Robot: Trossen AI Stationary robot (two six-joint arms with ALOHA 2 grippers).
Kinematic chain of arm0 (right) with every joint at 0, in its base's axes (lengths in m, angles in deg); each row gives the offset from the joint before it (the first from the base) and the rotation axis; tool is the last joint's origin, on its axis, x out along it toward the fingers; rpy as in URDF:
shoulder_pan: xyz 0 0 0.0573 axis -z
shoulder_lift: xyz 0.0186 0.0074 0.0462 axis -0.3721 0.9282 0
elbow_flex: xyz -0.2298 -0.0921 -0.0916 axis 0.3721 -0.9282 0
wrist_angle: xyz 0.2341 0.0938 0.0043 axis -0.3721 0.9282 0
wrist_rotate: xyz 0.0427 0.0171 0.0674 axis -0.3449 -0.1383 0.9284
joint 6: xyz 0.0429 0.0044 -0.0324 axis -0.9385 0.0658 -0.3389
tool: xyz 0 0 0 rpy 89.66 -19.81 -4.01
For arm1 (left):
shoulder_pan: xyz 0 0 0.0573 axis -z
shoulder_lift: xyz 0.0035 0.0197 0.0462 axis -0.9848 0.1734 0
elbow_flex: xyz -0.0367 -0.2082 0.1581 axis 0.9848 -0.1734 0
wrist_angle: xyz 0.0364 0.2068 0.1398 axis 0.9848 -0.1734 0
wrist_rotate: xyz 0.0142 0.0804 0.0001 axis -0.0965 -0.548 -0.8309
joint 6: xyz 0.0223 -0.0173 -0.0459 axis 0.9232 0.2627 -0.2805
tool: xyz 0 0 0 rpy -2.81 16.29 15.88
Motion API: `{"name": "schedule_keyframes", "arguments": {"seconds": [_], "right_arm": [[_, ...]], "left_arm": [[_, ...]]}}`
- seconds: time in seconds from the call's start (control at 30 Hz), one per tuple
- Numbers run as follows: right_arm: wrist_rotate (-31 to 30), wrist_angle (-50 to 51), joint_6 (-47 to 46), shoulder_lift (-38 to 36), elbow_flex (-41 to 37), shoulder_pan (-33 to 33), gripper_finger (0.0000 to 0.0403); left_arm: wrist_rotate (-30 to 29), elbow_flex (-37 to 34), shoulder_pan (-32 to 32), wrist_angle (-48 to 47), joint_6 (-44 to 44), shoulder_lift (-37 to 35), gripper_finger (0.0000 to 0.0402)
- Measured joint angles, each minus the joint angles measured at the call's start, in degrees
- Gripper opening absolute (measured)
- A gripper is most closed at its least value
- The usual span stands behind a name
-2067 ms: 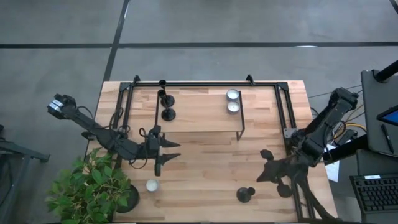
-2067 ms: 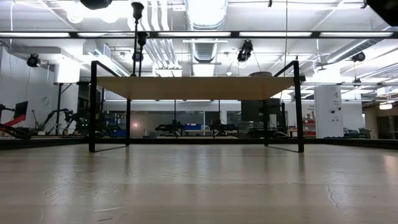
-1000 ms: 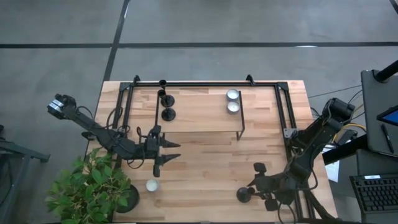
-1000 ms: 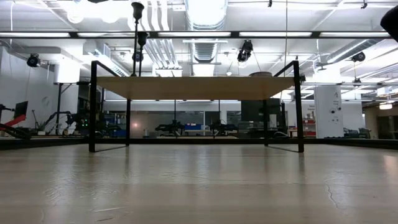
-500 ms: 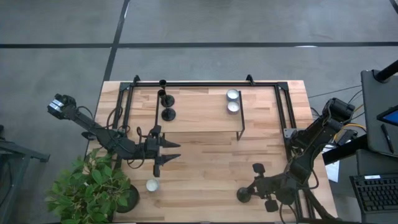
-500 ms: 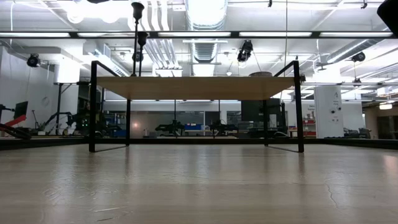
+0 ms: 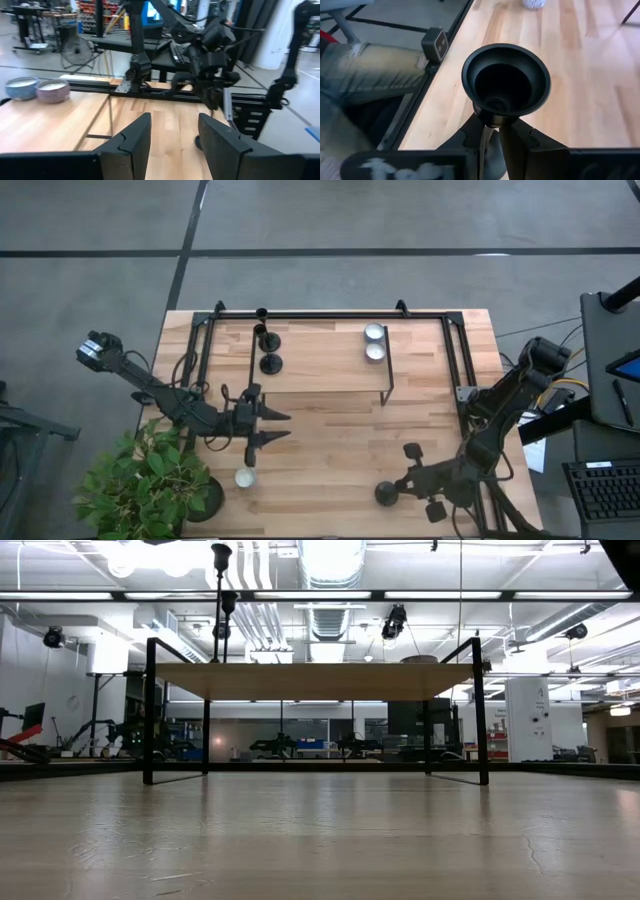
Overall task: Pick & Place candle stick holders
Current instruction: Put the black holder on the shelf
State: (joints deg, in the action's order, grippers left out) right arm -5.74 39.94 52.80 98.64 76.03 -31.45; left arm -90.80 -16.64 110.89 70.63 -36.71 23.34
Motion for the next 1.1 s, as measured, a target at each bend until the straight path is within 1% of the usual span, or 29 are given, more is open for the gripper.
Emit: {"name": "schedule_keyframes", "arguments": {"seconds": [0.2, 0.4, 0.57, 0.7, 0.83, 0.93, 1.1], "right_arm": [[-0.20, -0.23, 6.17, -1.17, 1.80, 3.93, 0.0038], [0.18, 0.04, 9.66, -2.59, 3.53, 9.54, 0.0040], [0.51, 0.23, 12.57, -3.02, 5.52, 13.37, 0.0039], [4.51, 0.35, 15.60, -2.91, 7.60, 16.31, 0.0039], [4.99, 0.26, 17.07, -2.89, 9.48, 18.70, 0.0039], [5.13, 0.44, 18.57, -2.87, 10.28, 19.99, 0.0039], [8.33, 0.33, 19.75, -2.87, 11.56, 22.09, 0.0039]], "left_arm": [[0.61, 0.00, -0.02, 1.75, 0.51, 2.41, 0.0161], [0.60, 0.00, -0.07, 8.60, 6.09, 8.92, 0.0161], [0.25, 0.00, -0.60, 14.26, 6.68, 14.27, 0.0161], [0.06, 0.00, -1.30, 19.71, 6.69, 18.34, 0.0161], [0.05, 0.00, -2.26, 25.61, 6.56, 22.20, 0.0161], [0.03, 0.01, -3.13, 29.79, 4.90, 24.67, 0.0161], [-0.09, 0.65, -4.30, 34.85, 3.48, 28.59, 0.0161]]}}
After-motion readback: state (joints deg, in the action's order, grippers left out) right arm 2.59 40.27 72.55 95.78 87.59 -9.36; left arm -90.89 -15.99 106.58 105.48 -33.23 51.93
